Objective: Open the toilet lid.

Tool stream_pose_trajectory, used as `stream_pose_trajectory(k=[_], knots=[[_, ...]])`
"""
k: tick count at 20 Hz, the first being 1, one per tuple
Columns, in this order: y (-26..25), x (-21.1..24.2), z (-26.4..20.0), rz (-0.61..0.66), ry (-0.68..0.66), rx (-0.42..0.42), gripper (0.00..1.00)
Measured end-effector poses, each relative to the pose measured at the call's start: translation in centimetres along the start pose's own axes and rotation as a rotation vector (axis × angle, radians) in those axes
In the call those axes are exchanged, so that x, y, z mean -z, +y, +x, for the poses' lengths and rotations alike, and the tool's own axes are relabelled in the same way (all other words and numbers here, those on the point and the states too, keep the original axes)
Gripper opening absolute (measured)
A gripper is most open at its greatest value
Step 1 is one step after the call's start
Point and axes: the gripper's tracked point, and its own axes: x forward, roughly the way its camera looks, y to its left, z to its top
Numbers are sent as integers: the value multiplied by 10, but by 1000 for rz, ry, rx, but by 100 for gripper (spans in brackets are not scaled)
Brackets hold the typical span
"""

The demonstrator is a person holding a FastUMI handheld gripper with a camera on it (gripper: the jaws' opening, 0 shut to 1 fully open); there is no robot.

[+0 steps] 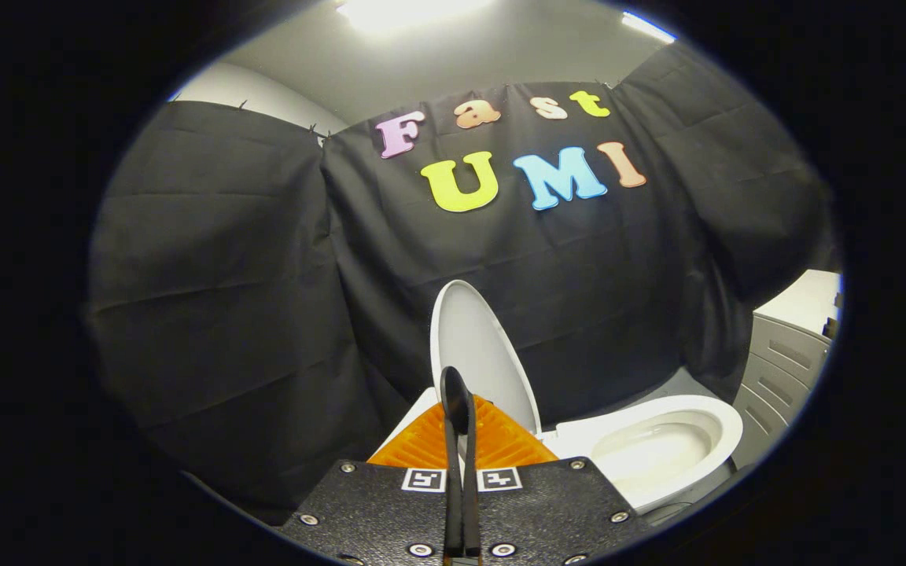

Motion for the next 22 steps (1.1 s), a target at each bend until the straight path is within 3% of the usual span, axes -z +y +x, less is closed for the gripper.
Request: stream_pose_trajectory(k=[14, 20, 21, 22], knots=[[51, 24, 17, -49, 49, -75, 0], [48, 19, 13, -59, 16, -103, 1], [50, 20, 13, -57, 25, -135, 3], [53, 23, 8, -44, 38, -159, 19]])
